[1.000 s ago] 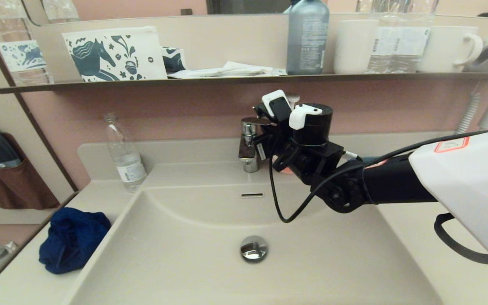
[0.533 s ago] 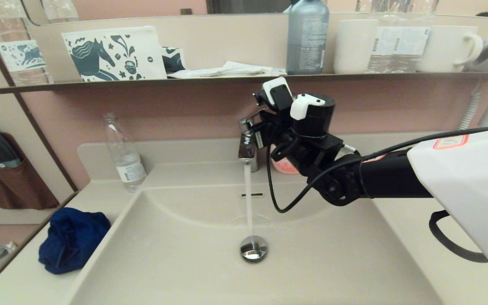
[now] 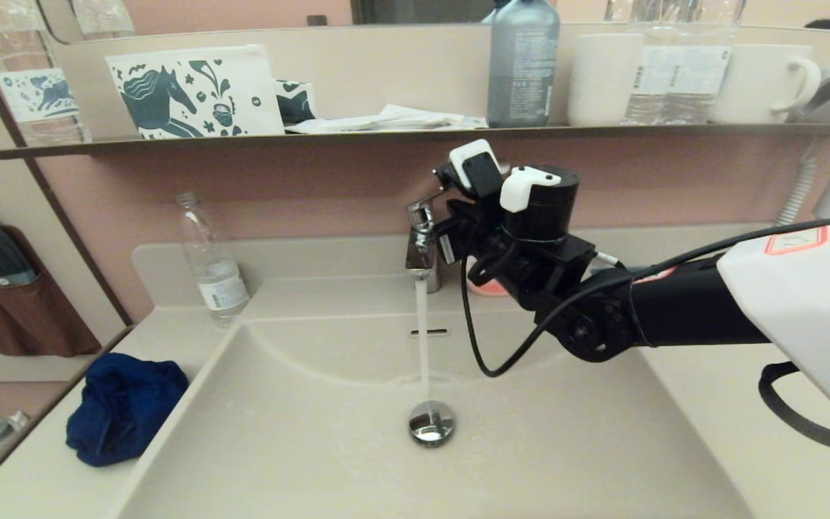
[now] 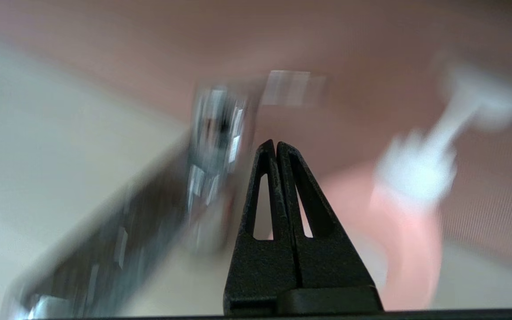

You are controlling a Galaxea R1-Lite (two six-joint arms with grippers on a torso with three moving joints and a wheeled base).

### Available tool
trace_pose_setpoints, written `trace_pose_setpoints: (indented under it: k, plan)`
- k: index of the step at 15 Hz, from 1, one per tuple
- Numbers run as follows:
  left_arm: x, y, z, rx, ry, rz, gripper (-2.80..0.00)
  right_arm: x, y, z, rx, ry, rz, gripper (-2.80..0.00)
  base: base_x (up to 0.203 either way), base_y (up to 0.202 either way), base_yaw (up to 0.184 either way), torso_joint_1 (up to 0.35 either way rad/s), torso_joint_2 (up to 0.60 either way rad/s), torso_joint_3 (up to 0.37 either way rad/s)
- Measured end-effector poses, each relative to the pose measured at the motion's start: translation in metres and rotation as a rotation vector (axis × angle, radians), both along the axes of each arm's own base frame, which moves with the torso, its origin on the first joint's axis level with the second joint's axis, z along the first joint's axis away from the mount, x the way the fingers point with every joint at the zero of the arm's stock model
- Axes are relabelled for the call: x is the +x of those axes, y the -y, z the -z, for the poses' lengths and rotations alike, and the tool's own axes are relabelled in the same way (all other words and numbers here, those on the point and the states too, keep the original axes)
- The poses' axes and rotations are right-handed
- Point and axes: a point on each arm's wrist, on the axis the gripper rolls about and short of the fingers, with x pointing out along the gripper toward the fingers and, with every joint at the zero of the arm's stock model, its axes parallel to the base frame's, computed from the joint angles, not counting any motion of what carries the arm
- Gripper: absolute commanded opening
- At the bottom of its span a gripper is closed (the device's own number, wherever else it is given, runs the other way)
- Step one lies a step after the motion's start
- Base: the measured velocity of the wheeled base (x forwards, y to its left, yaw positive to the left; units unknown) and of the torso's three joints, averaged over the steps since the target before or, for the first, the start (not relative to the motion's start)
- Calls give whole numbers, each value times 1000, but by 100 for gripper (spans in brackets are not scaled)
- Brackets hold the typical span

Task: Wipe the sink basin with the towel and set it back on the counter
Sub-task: Turn on the faucet

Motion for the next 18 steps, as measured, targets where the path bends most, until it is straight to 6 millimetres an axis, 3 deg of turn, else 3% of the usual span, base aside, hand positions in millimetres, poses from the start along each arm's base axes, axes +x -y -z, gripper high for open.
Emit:
trace_pose_setpoints:
  k: [4,8,15,18]
  plan:
    - [0,0,0,0,0,0,-280,-23,12,-18,-10,-8,-9,-280,0,0,0,0,0,0]
    - [0,0,0,0,0,0,-280,-29,14,-42,21,46,-12,-280,0,0,0,0,0,0]
    - [0,0,0,0,0,0,-280,-11,0,-70,47,82,-12,-280,0,0,0,0,0,0]
    - [0,0,0,0,0,0,-280,6,-9,-58,-11,28,-28,-280,0,0,0,0,0,0]
